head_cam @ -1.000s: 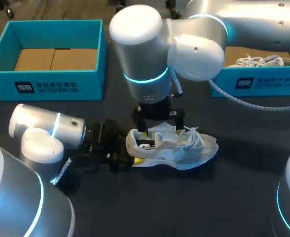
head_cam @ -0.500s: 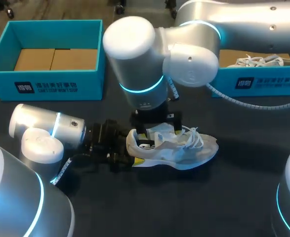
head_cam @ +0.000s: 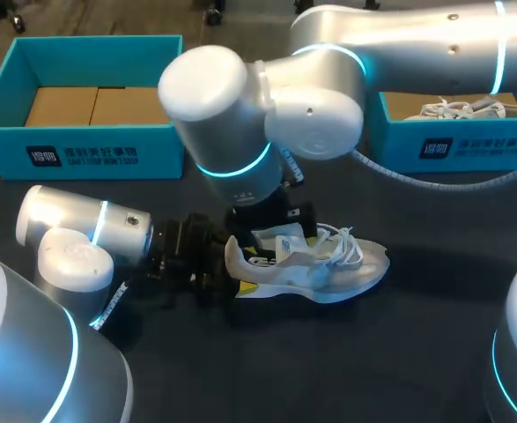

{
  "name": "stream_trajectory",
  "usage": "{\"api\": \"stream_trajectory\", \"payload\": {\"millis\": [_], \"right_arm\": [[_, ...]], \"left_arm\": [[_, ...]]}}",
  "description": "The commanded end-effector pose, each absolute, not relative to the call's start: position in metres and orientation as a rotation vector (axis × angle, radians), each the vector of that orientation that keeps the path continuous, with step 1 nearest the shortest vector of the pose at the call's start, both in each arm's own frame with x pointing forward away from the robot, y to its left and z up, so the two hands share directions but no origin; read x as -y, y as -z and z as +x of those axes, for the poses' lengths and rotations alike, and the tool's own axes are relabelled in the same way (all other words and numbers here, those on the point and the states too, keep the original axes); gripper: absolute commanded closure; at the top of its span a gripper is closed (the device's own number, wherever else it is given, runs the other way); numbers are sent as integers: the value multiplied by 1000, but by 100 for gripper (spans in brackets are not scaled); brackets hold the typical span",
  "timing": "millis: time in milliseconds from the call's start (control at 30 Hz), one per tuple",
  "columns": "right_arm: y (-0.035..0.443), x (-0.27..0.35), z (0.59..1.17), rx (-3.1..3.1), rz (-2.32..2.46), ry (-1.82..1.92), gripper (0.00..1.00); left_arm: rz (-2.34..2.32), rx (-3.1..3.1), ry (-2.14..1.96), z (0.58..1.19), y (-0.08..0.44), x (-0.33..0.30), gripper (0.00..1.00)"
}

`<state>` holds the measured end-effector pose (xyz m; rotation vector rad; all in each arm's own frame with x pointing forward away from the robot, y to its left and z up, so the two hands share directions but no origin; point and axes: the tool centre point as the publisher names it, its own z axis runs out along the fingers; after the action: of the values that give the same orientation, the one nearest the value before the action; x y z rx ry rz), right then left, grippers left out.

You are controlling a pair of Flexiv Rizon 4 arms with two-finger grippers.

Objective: Take the shoe out of the shoebox, open the shoe tongue, remove and reinsert the insole, then place the shoe into the shoebox

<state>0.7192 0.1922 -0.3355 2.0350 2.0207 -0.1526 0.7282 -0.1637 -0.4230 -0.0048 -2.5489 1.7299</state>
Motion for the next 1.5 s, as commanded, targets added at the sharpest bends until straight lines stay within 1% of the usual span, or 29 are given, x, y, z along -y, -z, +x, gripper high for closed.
{"api": "stream_trajectory", "payload": {"millis": [33, 500, 1033, 1067, 1100, 1133, 1167, 1200, 1267, 1300, 1333, 1367, 1433, 1467, 1500], "right_arm": [[349, -206, 714, -1823, 2058, 238, 0], [371, -191, 709, -1695, 2122, 360, 0], [352, -158, 699, -1602, 2160, 455, 0], [351, -156, 699, -1598, 2161, 460, 7], [350, -155, 698, -1595, 2161, 462, 20], [349, -154, 698, -1593, 2161, 462, 46], [348, -153, 698, -1590, 2161, 457, 52], [348, -153, 699, -1590, 2161, 456, 52], [347, -152, 699, -1584, 2162, 441, 57], [347, -151, 700, -1581, 2164, 436, 61], [346, -151, 701, -1579, 2164, 433, 67], [346, -150, 702, -1578, 2165, 432, 69], [345, -150, 705, -1569, 2165, 420, 76], [344, -149, 706, -1568, 2165, 419, 77], [344, -148, 707, -1566, 2164, 411, 80]], "left_arm": [[-4, 2552, -1725, 728, 423, 163, 100], [-4, 2552, -1725, 728, 423, 163, 100], [-4, 2552, -1725, 728, 423, 163, 100], [-4, 2552, -1725, 728, 423, 163, 100], [-4, 2552, -1725, 728, 423, 163, 100], [-4, 2552, -1725, 728, 423, 163, 100], [-4, 2552, -1725, 728, 423, 163, 100], [-4, 2552, -1725, 728, 423, 163, 100], [-4, 2552, -1725, 728, 423, 163, 100], [-4, 2552, -1725, 728, 423, 163, 100], [-4, 2552, -1725, 728, 423, 163, 100], [-4, 2552, -1725, 728, 423, 163, 100], [-4, 2552, -1725, 728, 423, 163, 100], [-4, 2552, -1725, 728, 423, 163, 100], [-4, 2552, -1725, 728, 423, 163, 100]]}}
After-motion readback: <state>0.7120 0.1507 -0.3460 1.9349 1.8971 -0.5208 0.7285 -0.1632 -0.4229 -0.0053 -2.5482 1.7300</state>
